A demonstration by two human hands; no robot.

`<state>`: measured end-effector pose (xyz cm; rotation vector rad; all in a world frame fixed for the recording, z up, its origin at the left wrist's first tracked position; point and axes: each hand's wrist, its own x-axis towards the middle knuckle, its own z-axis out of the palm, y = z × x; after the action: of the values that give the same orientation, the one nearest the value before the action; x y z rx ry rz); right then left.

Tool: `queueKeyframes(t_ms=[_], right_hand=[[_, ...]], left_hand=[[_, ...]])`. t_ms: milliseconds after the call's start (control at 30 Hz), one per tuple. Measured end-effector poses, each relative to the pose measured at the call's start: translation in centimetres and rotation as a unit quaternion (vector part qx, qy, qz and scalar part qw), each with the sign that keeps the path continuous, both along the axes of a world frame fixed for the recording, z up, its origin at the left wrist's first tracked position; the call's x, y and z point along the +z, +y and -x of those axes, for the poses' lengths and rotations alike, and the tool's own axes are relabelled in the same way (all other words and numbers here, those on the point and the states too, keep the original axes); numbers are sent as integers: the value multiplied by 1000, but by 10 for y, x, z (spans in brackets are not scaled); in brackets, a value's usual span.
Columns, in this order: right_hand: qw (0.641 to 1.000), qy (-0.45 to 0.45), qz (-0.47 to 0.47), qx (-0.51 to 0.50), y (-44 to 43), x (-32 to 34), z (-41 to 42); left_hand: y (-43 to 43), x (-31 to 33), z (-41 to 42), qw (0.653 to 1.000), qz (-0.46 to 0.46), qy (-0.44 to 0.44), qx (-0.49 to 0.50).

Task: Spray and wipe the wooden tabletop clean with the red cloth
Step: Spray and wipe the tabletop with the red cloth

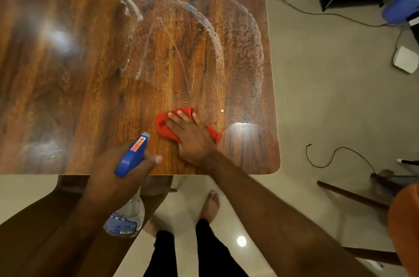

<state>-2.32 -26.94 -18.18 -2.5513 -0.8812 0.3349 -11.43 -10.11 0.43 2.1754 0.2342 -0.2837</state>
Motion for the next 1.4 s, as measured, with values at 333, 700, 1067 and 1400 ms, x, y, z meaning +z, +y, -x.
queueKeyframes(t_ms=[333,700,1067,1400], right_hand=[[990,-11,-38,133,-41,-2,61],[1000,-15,-7,9,-41,1,-65],[984,-18,-58,165,-110,-12,36],[987,-30,-43,-154,-108,5,-103]], left_hand=[[15,6,25,999,5,-11,47],[2,6,31,999,17,-3,38],[-2,-9,20,997,51,49,6],[-19,-6,-23,997,60,22,-51]])
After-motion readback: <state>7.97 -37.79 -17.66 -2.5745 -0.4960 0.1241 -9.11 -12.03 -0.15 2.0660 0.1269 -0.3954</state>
